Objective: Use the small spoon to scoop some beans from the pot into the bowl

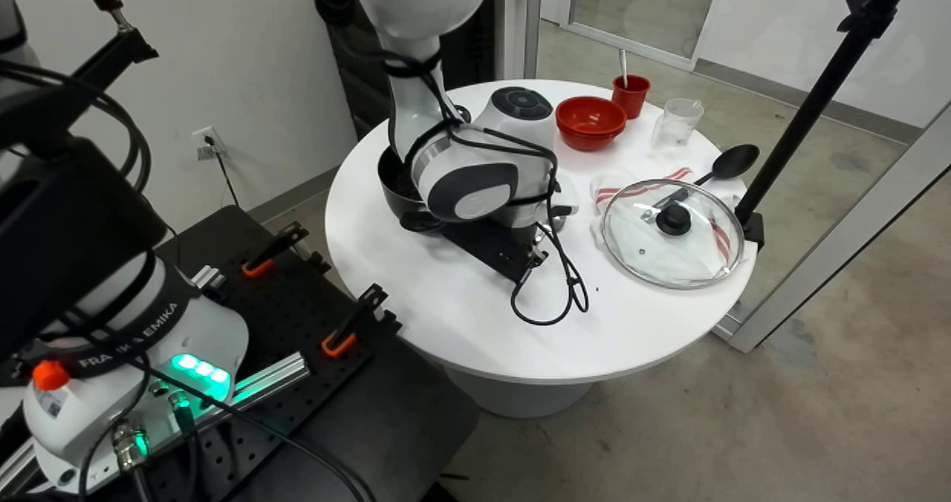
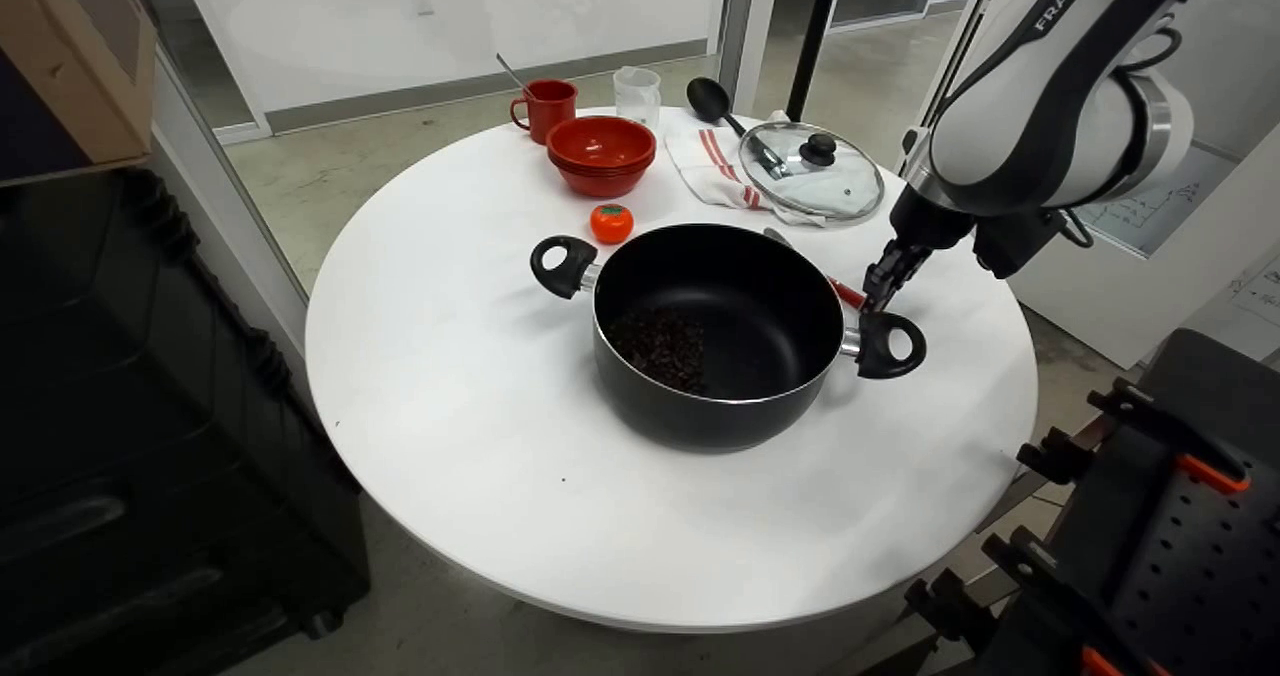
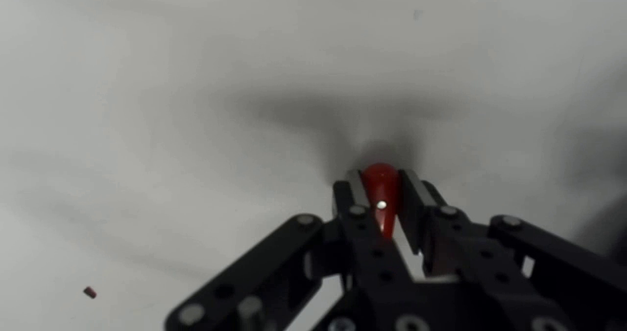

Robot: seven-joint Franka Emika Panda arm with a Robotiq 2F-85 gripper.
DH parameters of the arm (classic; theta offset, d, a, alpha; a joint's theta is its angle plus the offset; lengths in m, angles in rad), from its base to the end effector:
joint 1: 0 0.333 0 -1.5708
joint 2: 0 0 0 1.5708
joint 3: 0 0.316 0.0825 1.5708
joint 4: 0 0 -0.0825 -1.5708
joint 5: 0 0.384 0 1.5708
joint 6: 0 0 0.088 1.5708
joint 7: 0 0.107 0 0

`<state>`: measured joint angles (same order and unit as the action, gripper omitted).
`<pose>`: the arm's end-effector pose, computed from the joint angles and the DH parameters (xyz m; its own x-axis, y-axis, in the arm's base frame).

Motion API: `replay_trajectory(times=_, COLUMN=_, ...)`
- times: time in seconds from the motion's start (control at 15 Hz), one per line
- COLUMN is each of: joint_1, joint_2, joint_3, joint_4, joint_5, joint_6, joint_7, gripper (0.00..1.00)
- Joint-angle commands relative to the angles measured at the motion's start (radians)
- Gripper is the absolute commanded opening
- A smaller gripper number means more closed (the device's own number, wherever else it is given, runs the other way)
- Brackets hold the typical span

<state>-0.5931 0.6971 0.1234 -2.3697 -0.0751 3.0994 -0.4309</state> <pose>0.4262 -0.1987 0.0446 0.9976 0.0044 0.0686 0.0078 -0.9988 -0.0488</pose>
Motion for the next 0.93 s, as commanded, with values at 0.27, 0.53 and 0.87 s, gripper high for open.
replay_trajectory(times=0.27, joint_1=-0.083, joint_2=-0.181, joint_3=0.060, joint_4=-0.047, joint_5=0.038, joint_6=-0.164, joint_7=0.051, gripper=0.05)
replay_trajectory(times=0.53, joint_1=-0.158, joint_2=-0.402, joint_3=0.172, joint_4=-0.117, joint_5=0.196, joint_6=-0.337, joint_7=-0.024, gripper=0.05)
replay_trajectory(times=0.87, joint_1=-0.187, joint_2=-0.689, joint_3=0.257, joint_4=-0.185, joint_5=0.383, joint_6=-0.652, joint_7=-0.131, gripper=0.05)
